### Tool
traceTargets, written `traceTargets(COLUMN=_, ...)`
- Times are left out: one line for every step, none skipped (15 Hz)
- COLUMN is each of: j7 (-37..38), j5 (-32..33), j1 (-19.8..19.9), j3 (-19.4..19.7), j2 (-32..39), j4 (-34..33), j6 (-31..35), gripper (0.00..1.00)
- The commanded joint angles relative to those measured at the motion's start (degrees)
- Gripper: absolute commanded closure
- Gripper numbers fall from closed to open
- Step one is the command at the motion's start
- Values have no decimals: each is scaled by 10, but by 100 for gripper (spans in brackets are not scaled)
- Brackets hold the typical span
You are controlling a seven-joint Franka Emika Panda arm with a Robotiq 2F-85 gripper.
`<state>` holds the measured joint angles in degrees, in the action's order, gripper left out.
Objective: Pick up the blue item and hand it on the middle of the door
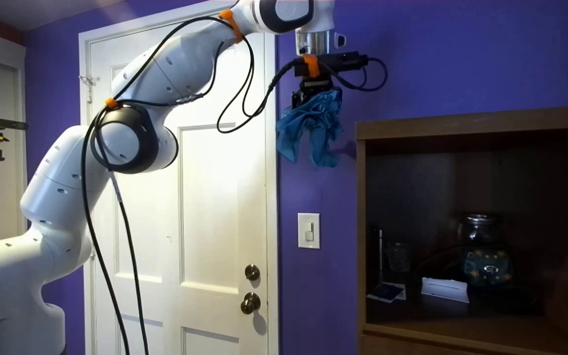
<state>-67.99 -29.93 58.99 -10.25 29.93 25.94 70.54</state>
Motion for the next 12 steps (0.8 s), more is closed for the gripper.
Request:
traceTargets(j7=70, j5=25, j1=-28, j3=22, j2=-14, j4=-7, j6=73, gripper=99)
traceTargets(j7=81, j5=37, j1=-36, j3=28, j2=-18, j4=-6, j6=78, gripper=99)
traceTargets(j7=98, j5=49, j1=-44, j3=34, j2=-23, j4=-5, j6=76, gripper=99)
traceTargets(j7=115, j5=62, j1=-53, j3=40, j2=-29, j4=-3, j6=63, gripper=99)
traceTargets(j7=130, j5=77, j1=-62, j3=47, j2=-36, j4=-2, j6=38, gripper=99)
traceTargets(j7=140, j5=81, j1=-66, j3=47, j2=-45, j4=3, j6=-13, gripper=99)
traceTargets(j7=156, j5=80, j1=-70, j3=46, j2=-52, j4=7, j6=-50, gripper=99)
traceTargets(j7=168, j5=76, j1=-73, j3=45, j2=-58, j4=9, j6=-92, gripper=99)
traceTargets(j7=180, j5=69, j1=-76, j3=43, j2=-62, j4=8, j6=-134, gripper=99)
traceTargets(j7=191, j5=67, j1=-80, j3=44, j2=-66, j4=6, j6=-166, gripper=99)
traceTargets(j7=199, j5=62, j1=-82, j3=43, j2=-69, j4=5, j6=-200, gripper=99)
traceTargets(j7=204, j5=56, j1=-82, j3=43, j2=-71, j4=3, j6=-230, gripper=99)
